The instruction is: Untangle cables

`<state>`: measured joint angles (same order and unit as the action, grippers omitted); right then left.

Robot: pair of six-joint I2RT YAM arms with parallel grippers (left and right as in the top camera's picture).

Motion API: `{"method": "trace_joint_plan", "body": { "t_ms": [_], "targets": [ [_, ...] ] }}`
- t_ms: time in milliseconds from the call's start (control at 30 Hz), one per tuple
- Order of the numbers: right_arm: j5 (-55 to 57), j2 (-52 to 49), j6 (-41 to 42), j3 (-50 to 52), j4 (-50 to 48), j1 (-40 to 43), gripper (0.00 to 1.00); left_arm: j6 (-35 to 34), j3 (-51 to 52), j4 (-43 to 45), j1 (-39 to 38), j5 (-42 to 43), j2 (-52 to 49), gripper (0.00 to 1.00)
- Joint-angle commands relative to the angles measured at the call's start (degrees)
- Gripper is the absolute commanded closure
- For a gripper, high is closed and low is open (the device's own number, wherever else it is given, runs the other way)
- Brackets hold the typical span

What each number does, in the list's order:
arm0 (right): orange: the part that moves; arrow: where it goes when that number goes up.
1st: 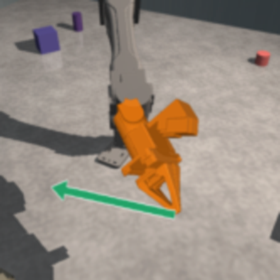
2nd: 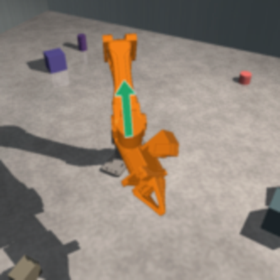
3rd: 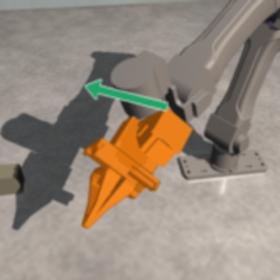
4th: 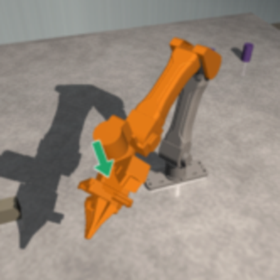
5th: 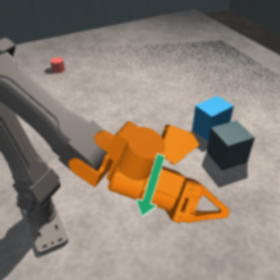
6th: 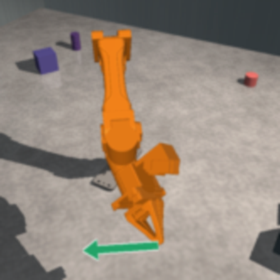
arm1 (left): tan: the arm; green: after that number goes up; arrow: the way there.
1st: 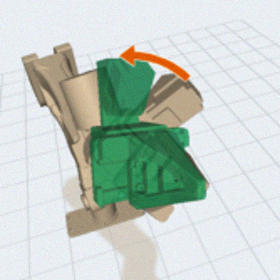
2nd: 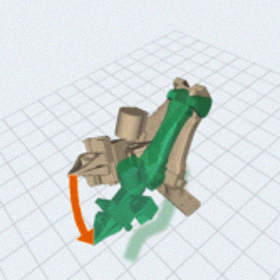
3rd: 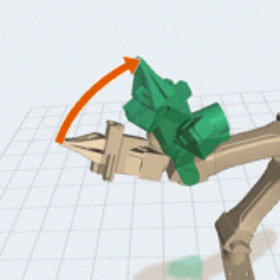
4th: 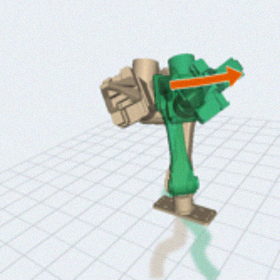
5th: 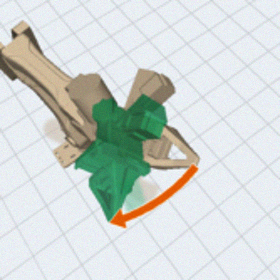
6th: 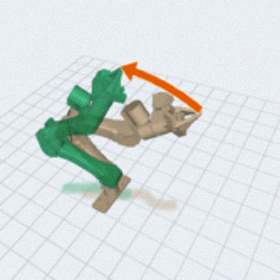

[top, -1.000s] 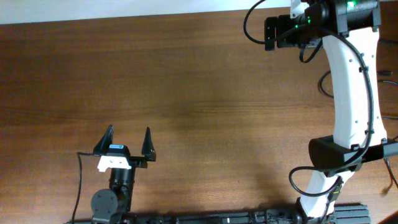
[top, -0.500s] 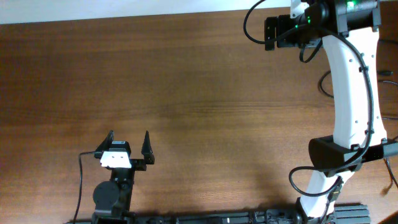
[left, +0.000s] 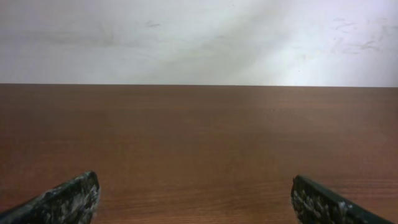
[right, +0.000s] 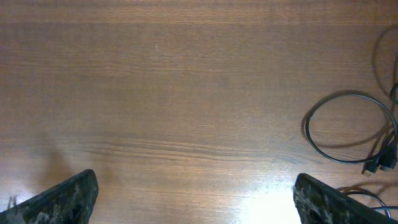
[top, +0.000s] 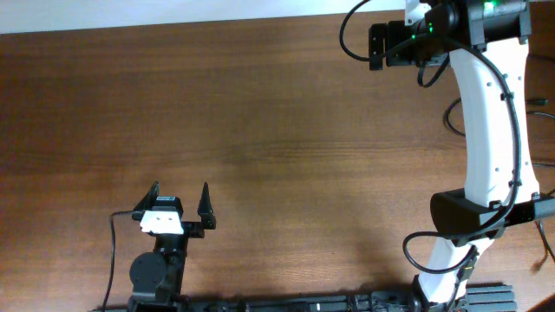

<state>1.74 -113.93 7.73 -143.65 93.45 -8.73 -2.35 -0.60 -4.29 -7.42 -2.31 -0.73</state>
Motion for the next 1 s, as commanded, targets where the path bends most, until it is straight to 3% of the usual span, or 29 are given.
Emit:
{"method": "trace_joint_plan", "body": {
  "t_ms": [0, 567, 700, 833, 967],
  "targets": [
    [0.9, 0.13, 0.02, 0.11, -0.02, -0.26, 0.01, 0.5, 0.09, -0.52, -0.02, 1.09, 0.44, 0.01],
    [5.77, 0.26, -0.46, 0.11, 0.17, 0.5, 0.01, 0.5, 0.09, -0.52, -0.02, 1.09, 0.44, 0.01],
    [6.54, 3.1, 0.87, 2.05, -4.85, 0.55, 0.01, 0.5, 0.09, -0.52, -0.02, 1.09, 0.44, 0.01],
    [4.74, 11.56, 2.4, 15.06, -14.78, 0.55, 0.01, 0.5, 0.09, -0.52, -0.02, 1.09, 0.44, 0.01],
    [5.73, 23.74, 2.14, 37.18, -27.41, 0.55, 0.01, 0.5, 0.09, -0.52, -0.02, 1.09, 0.44, 0.01]
  ]
}}
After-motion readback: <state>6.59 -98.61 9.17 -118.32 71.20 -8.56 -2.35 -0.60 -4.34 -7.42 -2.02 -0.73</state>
